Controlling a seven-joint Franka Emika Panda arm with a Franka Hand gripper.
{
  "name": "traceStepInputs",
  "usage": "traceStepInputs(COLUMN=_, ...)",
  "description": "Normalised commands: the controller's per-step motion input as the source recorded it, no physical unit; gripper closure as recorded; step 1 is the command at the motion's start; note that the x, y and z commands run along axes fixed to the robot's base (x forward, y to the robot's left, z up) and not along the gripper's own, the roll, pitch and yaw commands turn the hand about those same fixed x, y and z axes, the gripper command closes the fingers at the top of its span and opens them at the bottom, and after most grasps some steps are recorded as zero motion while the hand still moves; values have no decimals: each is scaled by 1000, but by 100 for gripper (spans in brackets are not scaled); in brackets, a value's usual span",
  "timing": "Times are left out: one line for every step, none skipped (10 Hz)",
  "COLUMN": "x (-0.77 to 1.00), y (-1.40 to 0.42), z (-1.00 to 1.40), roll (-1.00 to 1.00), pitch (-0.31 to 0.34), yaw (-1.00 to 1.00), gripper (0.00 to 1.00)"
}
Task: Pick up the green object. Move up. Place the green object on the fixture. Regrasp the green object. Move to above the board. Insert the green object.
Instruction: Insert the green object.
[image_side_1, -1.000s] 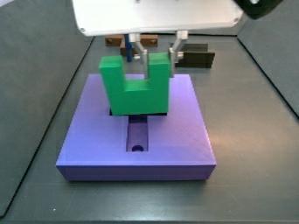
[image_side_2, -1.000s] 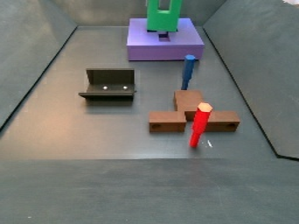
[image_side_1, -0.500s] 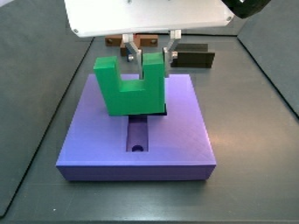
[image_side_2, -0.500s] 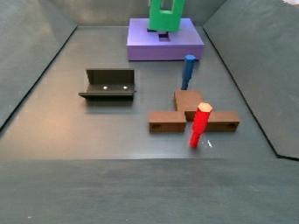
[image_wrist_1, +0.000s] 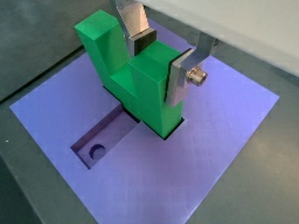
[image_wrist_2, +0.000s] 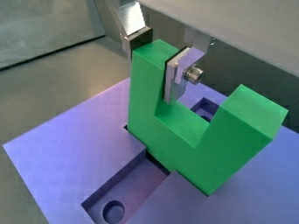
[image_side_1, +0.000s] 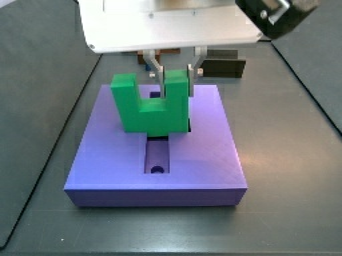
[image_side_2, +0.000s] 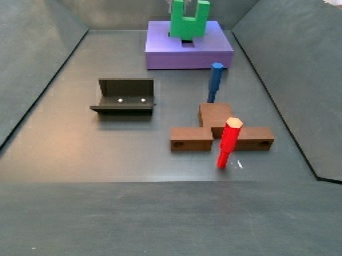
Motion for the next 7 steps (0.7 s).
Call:
traceStepInputs(x=0, y=0, z=-303, roll=49, pitch=177, yaw=0, gripper=100)
traceStepInputs(x=0, y=-71, z=-486, roll=91, pitch=300, yaw=0, gripper=100)
traceStepInputs(x=111, y=0, z=-423, roll=0, pitch=397, yaw=0, gripper=100)
traceStepInputs(x=97, y=0, z=-489, roll=0, pitch=357, yaw=0, gripper=100)
traceStepInputs(x=14, y=0, z=-514, roll=69, pitch=269, yaw=0, gripper=100)
traceStepInputs(x=0, y=0, z=-129, roll=77, pitch=13, yaw=0, gripper=100)
traceStepInputs(x=0, y=0, z=0, roll=0, pitch=0, yaw=0, gripper=100)
